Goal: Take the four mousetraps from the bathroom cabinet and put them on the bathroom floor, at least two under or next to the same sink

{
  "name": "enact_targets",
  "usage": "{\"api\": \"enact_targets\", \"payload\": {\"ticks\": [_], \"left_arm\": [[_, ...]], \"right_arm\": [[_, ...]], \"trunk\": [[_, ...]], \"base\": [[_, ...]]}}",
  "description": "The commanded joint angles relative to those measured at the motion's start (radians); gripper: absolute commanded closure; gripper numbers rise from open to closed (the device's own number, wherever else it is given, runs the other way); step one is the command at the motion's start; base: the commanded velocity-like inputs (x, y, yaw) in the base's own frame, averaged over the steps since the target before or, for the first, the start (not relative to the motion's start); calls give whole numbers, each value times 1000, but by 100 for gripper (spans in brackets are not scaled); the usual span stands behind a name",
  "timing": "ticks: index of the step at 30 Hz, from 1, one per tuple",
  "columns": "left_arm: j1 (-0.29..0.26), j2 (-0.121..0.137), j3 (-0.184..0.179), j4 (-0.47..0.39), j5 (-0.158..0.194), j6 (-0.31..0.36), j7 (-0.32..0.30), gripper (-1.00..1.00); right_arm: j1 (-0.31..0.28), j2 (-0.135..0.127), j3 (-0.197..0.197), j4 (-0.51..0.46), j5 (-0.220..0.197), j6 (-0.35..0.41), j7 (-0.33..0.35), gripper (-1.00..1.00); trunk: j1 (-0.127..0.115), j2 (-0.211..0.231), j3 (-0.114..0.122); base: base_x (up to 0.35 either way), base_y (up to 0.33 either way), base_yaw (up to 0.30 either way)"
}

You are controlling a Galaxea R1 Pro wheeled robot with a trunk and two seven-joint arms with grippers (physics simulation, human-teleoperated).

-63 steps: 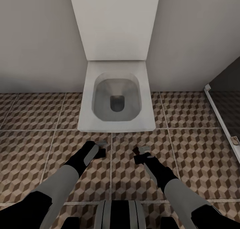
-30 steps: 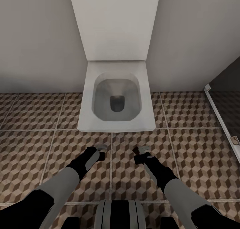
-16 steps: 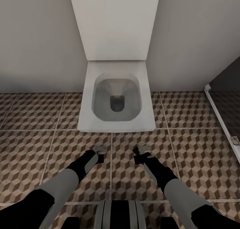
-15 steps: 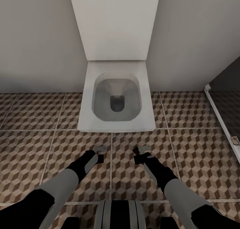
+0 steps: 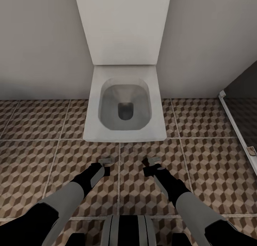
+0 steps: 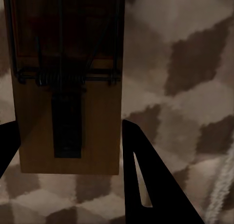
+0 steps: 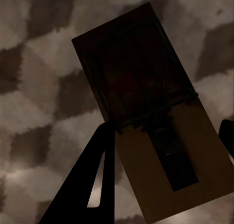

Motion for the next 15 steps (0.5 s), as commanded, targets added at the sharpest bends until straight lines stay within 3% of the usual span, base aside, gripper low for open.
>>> {"api": "enact_targets", "payload": {"ticks": [1, 15], "left_arm": [[0, 1, -8, -2, 7, 4, 7, 100], [0, -1, -9, -7, 7, 4, 8, 100]], "right_arm": [[0, -1, 10, -1, -11, 4, -4, 100], [0, -1, 30, -8, -11, -2, -1, 100]], "trunk": [[0, 0, -1], [0, 0, -1]], "base": [[0, 0, 0], [0, 0, 0]]}}
